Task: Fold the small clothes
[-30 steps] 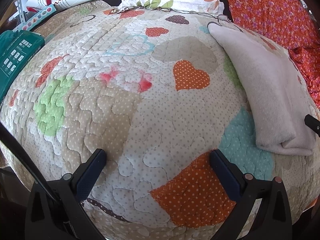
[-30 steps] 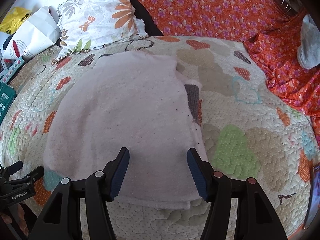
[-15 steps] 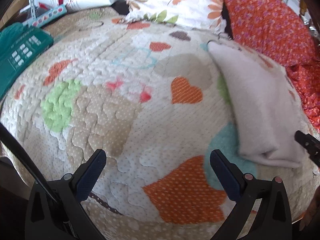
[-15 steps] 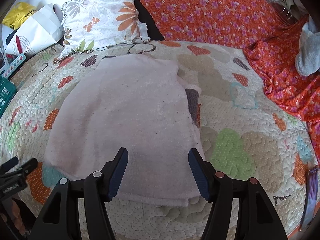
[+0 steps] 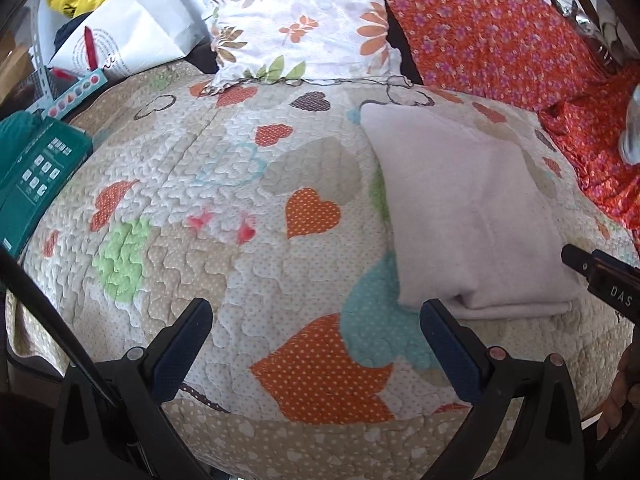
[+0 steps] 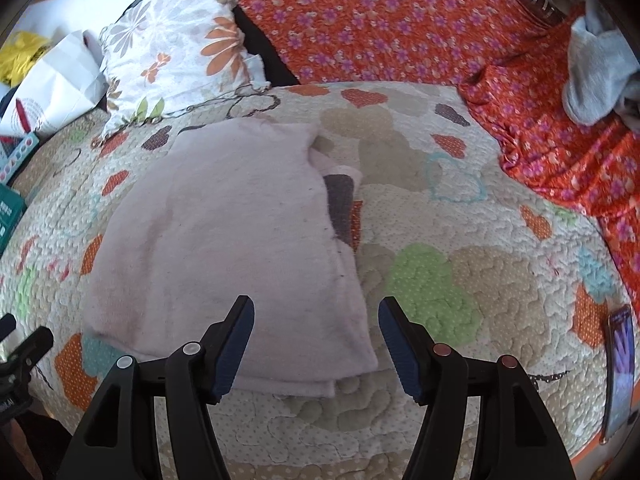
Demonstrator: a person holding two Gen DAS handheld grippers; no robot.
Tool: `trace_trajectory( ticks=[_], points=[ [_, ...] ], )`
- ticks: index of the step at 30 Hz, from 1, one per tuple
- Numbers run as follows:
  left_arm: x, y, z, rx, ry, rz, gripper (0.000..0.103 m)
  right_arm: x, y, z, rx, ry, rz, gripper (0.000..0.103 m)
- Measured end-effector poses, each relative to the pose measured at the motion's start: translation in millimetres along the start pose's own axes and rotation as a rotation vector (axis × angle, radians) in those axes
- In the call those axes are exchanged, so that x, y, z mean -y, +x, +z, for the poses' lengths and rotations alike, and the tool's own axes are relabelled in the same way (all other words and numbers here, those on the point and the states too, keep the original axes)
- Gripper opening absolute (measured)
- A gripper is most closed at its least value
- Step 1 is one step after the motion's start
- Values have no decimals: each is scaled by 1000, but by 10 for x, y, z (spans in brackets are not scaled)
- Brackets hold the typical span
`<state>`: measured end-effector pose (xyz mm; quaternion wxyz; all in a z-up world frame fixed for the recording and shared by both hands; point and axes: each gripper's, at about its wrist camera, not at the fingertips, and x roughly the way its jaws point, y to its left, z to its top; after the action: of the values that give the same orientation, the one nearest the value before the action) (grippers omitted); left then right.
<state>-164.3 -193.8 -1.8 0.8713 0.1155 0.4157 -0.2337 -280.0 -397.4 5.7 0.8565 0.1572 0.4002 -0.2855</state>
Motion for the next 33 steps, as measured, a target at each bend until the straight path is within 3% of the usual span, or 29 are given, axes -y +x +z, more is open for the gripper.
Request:
trace_trajectory(
  ticks=[9,19,33],
  points=[
    [234,-18,7,-17,60,-38,103,80,31,-1,-26,35,-4,73],
    [406,-30,44,10,121,56,103,147,10,27,-22,60,-4,74],
    [373,68,11,-24,117,55,103,133,45,17,-29,46,-8,75]
  ],
)
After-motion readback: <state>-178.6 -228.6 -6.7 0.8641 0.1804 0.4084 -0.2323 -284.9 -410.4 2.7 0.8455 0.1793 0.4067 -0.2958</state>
